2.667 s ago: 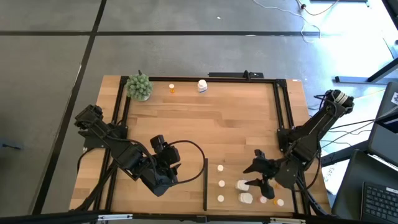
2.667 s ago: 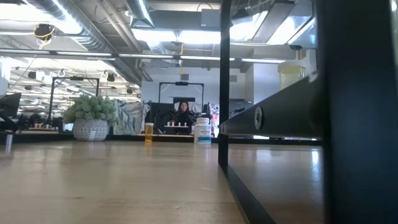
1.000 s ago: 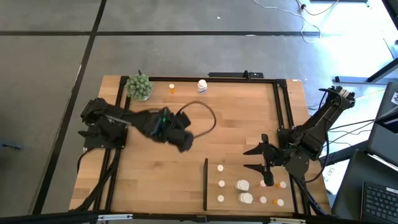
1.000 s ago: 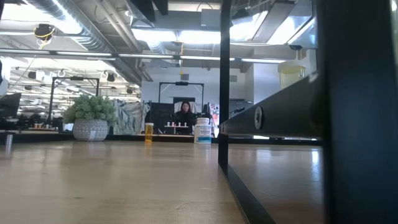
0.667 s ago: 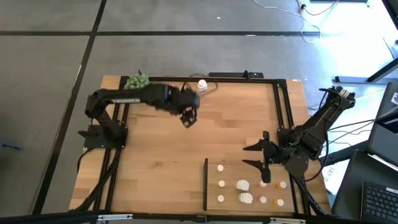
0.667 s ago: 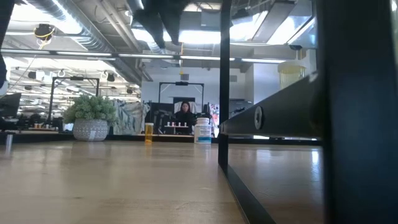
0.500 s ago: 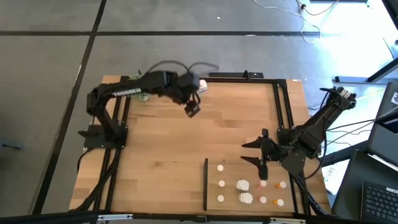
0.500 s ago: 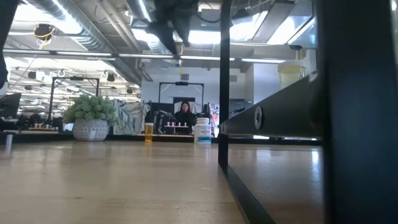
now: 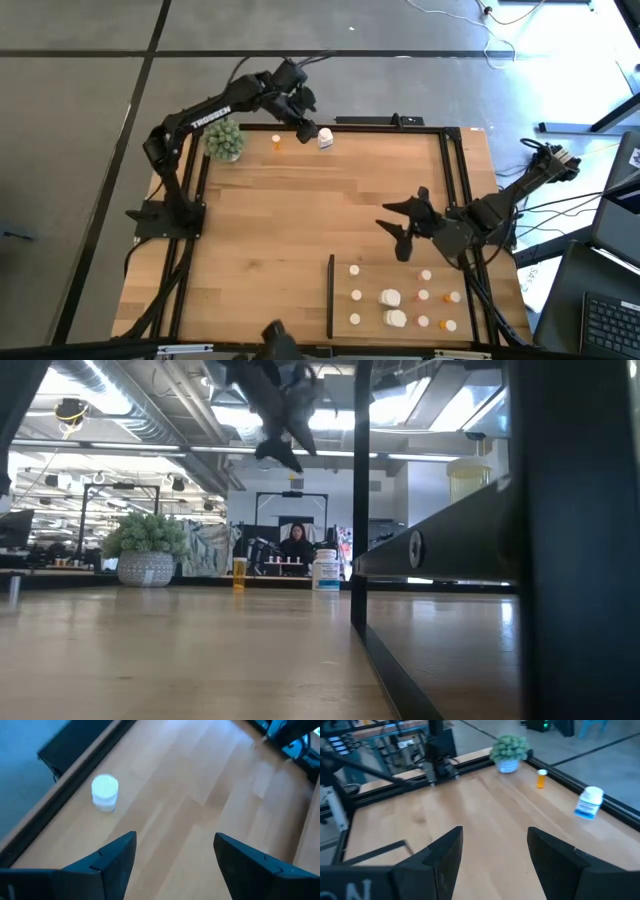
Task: Pick and place medicine bottles onto shelf by color
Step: Put the supplement bottle on the shelf aligned with the other supplement bottle
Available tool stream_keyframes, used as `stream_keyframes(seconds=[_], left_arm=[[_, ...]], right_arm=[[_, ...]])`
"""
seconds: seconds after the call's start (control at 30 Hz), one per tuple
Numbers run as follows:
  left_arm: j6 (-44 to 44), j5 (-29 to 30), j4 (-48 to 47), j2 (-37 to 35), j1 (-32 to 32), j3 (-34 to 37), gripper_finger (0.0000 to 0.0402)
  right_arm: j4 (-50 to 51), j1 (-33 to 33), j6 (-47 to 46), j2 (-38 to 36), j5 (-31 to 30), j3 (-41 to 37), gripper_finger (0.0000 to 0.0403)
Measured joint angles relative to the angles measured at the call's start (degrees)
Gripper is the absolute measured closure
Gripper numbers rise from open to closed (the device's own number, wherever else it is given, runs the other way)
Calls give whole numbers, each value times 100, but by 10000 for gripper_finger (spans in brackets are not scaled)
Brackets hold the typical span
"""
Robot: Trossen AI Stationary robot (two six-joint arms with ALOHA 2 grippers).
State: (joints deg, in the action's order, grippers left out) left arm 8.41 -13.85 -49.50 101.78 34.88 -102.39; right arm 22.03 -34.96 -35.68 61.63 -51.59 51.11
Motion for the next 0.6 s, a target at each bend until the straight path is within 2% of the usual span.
stream_keyframes(seconds=[0.2,0.4,0.6], left_arm=[[-419,-179,303,429,371,0,141],[-779,-259,627,771,384,0,141],[-976,-811,725,1147,382,0,141]], right_arm=[[1,408,7,0,2,0,179],[4,672,4,0,11,0,179],[4,783,2,0,20,0,179]])
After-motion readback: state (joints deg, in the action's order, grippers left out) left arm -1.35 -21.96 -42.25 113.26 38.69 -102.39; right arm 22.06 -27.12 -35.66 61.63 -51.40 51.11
